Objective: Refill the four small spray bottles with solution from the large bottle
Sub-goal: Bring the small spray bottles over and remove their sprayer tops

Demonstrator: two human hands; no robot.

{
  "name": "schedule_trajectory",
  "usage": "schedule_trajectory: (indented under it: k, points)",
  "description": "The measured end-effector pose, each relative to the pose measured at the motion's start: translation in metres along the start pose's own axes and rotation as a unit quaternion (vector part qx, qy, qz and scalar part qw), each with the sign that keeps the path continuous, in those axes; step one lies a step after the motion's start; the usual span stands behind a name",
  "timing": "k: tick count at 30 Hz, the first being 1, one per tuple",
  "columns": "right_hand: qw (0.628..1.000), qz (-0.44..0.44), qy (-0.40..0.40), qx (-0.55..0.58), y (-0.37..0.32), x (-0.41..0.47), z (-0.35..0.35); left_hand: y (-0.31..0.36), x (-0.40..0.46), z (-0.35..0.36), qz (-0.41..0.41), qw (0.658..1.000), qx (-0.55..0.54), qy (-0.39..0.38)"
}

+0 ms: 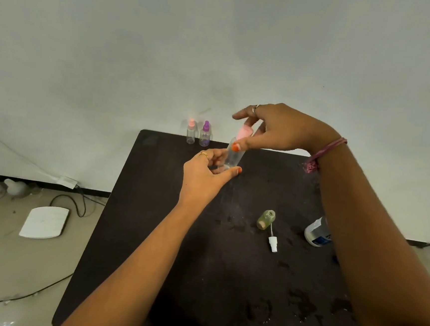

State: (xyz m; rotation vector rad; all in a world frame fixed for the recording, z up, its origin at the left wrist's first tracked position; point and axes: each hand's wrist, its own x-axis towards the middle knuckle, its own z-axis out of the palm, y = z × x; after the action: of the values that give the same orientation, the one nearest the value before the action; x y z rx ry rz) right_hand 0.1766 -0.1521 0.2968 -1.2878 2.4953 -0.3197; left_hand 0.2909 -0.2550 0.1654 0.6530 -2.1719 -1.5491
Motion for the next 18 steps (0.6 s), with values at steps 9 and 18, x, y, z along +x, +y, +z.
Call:
schedule_trajectory:
  k: [9, 18]
  points:
    - [1.000, 0.004, -0.024, -0.019, 0.006, -0.006, 0.004, -0.008, -0.004, 0.004, -0.002, 1.000, -0.005, -0.004]
    - [0.999, -0.002, -0.026, 0.021, 0.008, -0.005, 0.012, -0.013, -0.006, 0.010, -0.011, 1.000, 0.007, -0.015]
